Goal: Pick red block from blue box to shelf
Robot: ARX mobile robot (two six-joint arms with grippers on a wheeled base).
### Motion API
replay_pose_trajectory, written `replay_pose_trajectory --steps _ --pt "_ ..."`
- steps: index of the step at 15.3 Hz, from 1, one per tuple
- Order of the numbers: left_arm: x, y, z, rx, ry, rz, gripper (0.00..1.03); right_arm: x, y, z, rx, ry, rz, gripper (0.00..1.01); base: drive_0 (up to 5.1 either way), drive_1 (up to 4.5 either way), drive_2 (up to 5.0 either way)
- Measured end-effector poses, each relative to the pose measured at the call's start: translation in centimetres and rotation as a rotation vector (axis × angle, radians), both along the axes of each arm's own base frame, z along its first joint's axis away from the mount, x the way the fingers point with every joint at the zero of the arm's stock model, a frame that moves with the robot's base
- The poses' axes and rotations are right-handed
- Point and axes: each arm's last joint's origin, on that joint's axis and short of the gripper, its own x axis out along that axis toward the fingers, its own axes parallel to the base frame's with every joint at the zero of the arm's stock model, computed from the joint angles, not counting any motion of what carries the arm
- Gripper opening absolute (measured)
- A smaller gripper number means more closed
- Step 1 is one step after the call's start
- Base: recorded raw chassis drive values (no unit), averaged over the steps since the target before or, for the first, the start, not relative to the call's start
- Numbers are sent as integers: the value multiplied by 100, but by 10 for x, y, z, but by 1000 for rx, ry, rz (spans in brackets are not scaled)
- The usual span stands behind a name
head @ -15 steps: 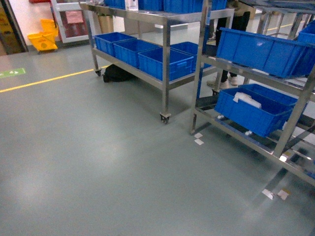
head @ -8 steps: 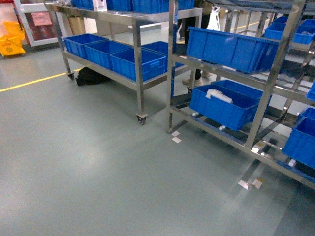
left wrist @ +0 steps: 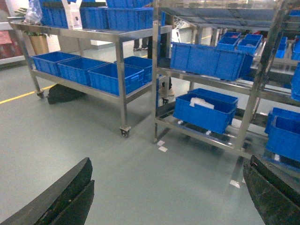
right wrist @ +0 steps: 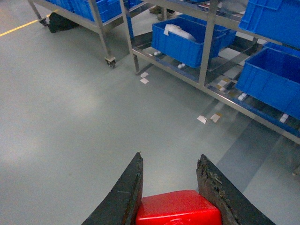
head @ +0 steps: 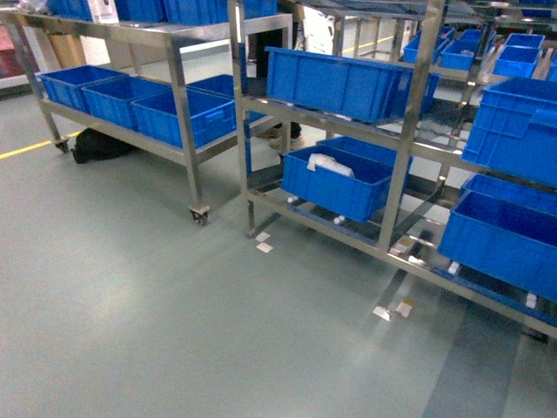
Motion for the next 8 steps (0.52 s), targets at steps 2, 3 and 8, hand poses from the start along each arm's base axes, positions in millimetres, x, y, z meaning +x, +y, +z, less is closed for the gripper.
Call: replay_pose_trajectory --steps 2,3,8 --pt "0 0 0 0 0 0 98 0 0 0 0 0 0 28 -134 -134 -134" --pt "0 0 0 0 0 0 98 0 0 0 0 0 0 28 -138 -138 -138" --pt "0 0 0 0 1 0 98 0 0 0 0 -2 0 28 -138 -138 -138"
